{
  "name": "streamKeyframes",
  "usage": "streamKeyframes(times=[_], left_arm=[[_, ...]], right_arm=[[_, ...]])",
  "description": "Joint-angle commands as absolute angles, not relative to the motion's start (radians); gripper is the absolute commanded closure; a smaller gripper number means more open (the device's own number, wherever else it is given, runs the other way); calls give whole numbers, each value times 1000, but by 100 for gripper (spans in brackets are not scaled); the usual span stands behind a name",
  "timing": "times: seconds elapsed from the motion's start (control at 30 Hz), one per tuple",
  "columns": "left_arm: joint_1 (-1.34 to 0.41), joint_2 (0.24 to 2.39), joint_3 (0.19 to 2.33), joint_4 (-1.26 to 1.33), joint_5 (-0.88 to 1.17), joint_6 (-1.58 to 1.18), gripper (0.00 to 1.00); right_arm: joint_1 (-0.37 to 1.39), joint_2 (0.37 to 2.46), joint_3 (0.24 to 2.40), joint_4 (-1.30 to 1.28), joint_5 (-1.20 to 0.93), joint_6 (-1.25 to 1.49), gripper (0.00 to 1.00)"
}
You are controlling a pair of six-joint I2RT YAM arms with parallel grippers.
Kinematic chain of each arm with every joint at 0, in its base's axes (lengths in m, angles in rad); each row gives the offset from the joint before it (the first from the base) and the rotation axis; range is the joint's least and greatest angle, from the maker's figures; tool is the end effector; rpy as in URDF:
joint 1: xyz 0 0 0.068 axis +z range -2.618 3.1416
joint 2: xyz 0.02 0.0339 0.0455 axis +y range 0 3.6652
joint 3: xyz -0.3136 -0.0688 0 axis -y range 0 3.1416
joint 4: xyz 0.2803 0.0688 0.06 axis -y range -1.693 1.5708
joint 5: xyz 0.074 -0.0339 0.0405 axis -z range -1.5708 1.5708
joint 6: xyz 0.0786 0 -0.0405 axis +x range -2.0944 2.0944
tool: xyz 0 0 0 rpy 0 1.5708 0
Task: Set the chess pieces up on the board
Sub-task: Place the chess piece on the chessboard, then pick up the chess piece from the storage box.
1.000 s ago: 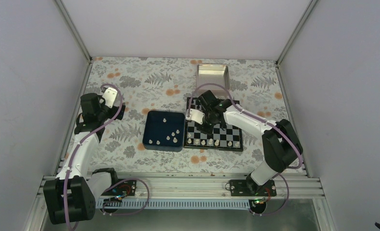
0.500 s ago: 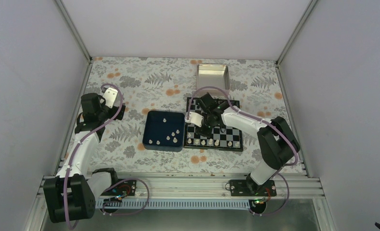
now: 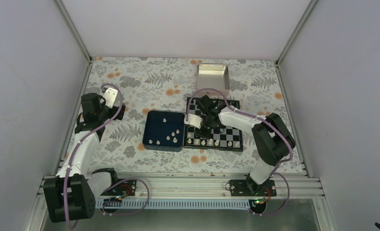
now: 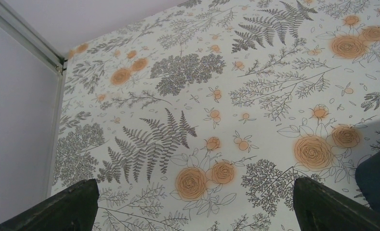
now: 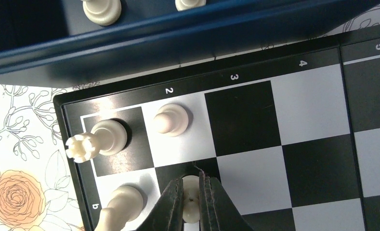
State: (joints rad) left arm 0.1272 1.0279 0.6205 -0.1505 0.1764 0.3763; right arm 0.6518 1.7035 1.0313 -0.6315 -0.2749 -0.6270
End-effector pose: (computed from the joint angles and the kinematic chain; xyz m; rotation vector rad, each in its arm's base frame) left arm 0.2671 0.0203 0.2459 0.3663 2.0892 0.1113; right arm 0.2714 0.2339 0.1524 -1.7445 2.2571 0.3992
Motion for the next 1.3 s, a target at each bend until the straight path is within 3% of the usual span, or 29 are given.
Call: streamKeyframes(times=[0.0,0.2,0.47,0.73,1.27], left_arm=[[132,1035,616,-135,187,370,0],[132,1037,616,-136,187,370,0],[132,1037,616,-136,187,370,0],[132,1034,614,-135,187,369,0],[132,1020,612,-135,192,371,0]], right_arm=[[645,1720,1021,-640,-298,-624,94],[645,1726,1020,-640,-285,-622,91],[645,1681,1060,-670,-260,-622,77],[644,1686,1233,-753,-238,-640,65],[805,1987,1676,-820,-161,-685,60]])
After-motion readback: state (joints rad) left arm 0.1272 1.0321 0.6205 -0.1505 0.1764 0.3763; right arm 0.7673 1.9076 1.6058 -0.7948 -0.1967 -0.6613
